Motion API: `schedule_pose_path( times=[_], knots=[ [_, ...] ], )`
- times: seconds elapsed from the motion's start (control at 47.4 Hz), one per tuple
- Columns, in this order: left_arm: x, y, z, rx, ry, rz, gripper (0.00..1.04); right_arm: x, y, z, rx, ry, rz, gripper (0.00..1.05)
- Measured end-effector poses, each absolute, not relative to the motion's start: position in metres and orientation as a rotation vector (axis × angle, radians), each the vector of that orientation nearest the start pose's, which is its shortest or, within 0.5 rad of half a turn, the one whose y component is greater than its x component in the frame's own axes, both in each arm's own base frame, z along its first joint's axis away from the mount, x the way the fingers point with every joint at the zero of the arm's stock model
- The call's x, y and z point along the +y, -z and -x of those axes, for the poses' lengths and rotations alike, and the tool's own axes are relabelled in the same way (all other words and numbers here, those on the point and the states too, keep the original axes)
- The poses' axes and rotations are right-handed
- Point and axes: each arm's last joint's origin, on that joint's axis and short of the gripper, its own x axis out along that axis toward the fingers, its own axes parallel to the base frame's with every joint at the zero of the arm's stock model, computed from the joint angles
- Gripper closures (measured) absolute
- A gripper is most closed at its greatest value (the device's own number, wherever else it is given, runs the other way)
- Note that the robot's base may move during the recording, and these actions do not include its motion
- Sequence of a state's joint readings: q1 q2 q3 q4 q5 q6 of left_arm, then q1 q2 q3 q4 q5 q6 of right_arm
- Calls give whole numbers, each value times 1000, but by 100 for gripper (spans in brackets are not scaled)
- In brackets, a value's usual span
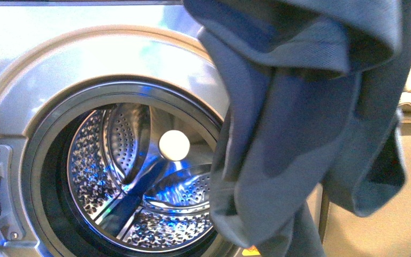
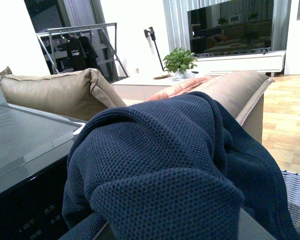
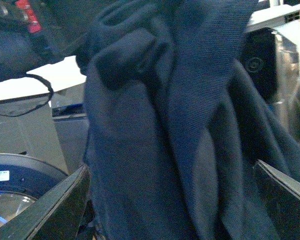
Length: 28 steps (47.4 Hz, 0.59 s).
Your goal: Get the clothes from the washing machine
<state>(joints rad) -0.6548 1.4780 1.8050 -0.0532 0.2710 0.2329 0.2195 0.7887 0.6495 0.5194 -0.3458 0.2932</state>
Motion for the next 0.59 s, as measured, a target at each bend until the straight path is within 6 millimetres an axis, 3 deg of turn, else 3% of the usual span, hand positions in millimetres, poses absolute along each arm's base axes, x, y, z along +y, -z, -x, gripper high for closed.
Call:
schedule_pose_path(
  times=[0.232, 0.591],
  knots=[
    [-189, -528, -234, -383, 882, -161, 89, 75, -359, -195, -322, -562, -145, 7],
    [-189, -528, -234, -384, 881, -160, 89, 89, -355, -240, -312, -511, 16, 7]
  ],
)
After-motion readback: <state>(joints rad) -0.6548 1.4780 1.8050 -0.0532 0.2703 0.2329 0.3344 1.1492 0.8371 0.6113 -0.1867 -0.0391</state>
